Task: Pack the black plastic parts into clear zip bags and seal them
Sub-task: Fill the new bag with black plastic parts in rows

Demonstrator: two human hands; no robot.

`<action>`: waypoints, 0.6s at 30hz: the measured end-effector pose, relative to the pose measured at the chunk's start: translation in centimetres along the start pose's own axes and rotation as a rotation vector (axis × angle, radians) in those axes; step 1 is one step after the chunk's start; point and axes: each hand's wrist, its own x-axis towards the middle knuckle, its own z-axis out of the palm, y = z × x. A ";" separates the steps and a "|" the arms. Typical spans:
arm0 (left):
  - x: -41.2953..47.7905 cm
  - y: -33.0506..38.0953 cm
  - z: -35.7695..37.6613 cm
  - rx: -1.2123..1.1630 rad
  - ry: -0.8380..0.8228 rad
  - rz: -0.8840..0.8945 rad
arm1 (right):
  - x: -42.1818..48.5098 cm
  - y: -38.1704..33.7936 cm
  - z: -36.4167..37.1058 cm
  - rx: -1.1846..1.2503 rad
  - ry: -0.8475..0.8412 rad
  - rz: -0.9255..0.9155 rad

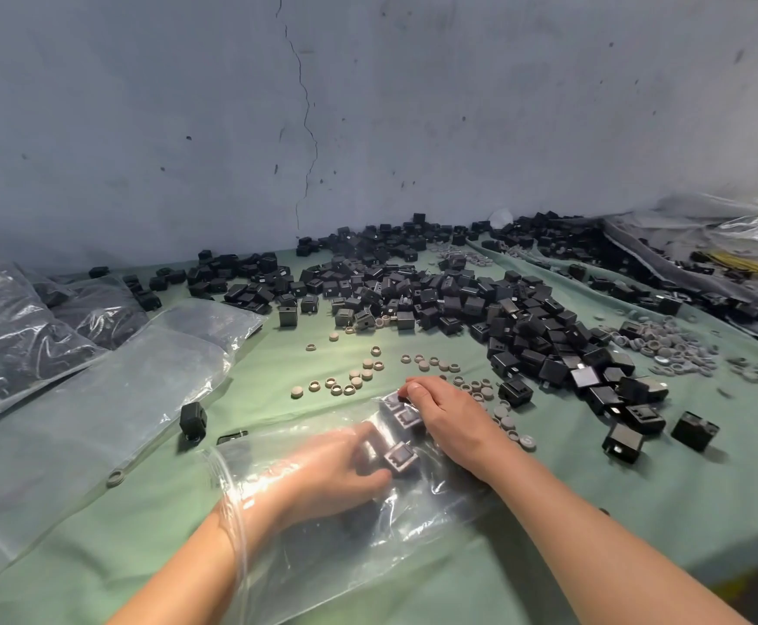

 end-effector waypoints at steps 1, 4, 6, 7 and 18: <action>0.2 0.0 0.0 0.009 -0.001 -0.008 | 0.0 -0.1 -0.1 0.014 -0.004 0.007; 0.8 0.0 -0.1 0.044 0.045 -0.029 | -0.1 -0.2 -0.1 0.027 -0.008 0.019; 1.2 -0.1 -0.3 0.102 0.051 -0.060 | -0.2 -0.2 -0.2 0.021 -0.007 0.020; 1.4 -0.2 -0.3 0.121 0.041 -0.076 | -0.2 -0.2 -0.2 0.018 -0.006 0.018; 2.3 0.6 0.7 0.007 0.031 -0.149 | -0.2 -0.1 -0.2 -0.003 0.003 0.005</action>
